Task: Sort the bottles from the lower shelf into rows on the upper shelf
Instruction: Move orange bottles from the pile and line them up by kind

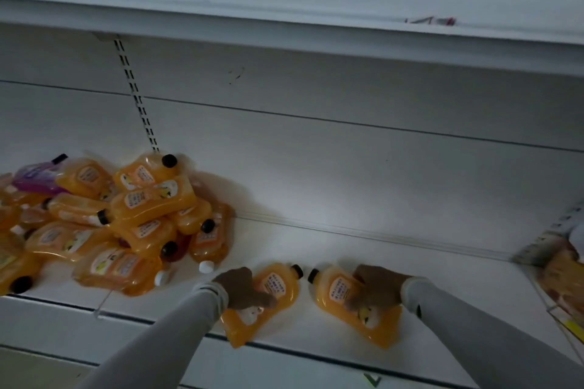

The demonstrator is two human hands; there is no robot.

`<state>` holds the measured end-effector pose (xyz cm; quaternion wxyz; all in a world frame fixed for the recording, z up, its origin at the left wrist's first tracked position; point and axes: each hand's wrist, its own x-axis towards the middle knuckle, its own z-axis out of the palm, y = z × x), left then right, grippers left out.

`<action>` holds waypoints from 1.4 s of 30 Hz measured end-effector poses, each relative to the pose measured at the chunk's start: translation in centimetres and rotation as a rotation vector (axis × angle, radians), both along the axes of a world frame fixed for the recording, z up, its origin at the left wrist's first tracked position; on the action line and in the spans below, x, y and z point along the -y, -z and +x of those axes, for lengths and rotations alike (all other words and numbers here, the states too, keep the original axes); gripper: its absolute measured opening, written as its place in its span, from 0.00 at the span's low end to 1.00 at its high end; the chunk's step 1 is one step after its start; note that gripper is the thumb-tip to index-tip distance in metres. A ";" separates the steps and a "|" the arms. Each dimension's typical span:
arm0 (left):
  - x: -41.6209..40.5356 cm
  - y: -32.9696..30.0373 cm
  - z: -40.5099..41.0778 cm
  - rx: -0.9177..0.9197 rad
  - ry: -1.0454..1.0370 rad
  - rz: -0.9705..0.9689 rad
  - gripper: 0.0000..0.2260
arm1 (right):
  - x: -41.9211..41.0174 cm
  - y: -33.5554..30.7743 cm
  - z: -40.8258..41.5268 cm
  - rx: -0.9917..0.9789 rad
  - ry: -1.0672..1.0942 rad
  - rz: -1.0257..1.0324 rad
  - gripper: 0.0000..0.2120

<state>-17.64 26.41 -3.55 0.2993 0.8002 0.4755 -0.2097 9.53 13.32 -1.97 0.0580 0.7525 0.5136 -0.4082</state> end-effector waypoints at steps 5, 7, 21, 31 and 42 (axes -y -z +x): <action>2.8 0.3 -1.2 0.174 -0.152 -0.172 0.32 | 2.4 1.4 -2.8 -0.191 0.235 0.051 0.32; 3.9 0.5 -2.0 0.280 -0.249 -0.226 0.30 | 3.8 1.4 -4.6 -0.264 0.304 0.077 0.26; 16.0 -15.1 -10.6 0.734 -0.351 -0.123 0.27 | 14.3 -15.4 -12.1 -0.580 0.436 0.488 0.38; 24.4 -37.3 -14.7 1.044 -0.368 0.233 0.22 | 18.6 -40.6 -15.4 -0.630 0.239 0.865 0.22; 21.7 -50.7 -26.9 1.292 -0.422 0.469 0.22 | 13.5 -54.7 -27.0 -0.600 0.004 1.105 0.16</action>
